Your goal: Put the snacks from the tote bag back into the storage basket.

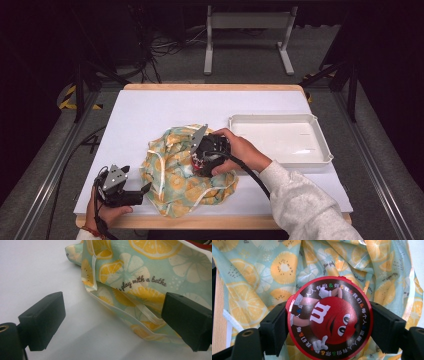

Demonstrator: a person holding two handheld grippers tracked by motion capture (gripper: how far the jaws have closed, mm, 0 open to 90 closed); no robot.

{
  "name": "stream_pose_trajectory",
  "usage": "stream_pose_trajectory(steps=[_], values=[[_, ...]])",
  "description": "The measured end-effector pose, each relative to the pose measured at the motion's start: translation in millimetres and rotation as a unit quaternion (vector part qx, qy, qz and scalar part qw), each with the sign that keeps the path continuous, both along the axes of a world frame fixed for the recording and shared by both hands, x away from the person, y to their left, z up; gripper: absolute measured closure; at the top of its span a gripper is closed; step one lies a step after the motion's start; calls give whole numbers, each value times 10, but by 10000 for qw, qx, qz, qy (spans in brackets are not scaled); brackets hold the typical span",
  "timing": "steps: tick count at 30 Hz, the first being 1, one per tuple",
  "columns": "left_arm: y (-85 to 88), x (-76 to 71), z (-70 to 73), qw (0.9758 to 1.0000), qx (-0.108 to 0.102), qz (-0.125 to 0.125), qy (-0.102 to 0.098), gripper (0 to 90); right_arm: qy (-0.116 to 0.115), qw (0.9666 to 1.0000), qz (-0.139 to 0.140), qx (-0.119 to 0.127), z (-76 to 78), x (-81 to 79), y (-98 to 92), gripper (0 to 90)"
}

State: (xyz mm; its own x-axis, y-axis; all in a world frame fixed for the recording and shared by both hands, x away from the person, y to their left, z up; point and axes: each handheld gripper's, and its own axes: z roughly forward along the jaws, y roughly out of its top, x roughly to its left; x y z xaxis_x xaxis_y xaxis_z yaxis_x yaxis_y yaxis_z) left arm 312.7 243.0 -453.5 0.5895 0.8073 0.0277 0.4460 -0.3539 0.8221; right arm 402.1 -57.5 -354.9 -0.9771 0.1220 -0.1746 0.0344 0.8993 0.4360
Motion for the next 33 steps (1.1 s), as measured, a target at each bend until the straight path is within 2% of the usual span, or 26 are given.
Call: stream_pose_trajectory(steps=[21, 28, 33], values=[[5, -13, 6, 10000, -16, -23, -34, 59, -57, 9998, -55, 172, 88, 58, 9, 245], [-1, -17, 7, 10000, 8, -22, -13, 64, -54, 9996, -132, 255, 176, 63, -95, 245], [7, -22, 16, 10000, 13, 34, -43, 63, -150, 9990, -178, 389, 219, 92, -197, 245]])
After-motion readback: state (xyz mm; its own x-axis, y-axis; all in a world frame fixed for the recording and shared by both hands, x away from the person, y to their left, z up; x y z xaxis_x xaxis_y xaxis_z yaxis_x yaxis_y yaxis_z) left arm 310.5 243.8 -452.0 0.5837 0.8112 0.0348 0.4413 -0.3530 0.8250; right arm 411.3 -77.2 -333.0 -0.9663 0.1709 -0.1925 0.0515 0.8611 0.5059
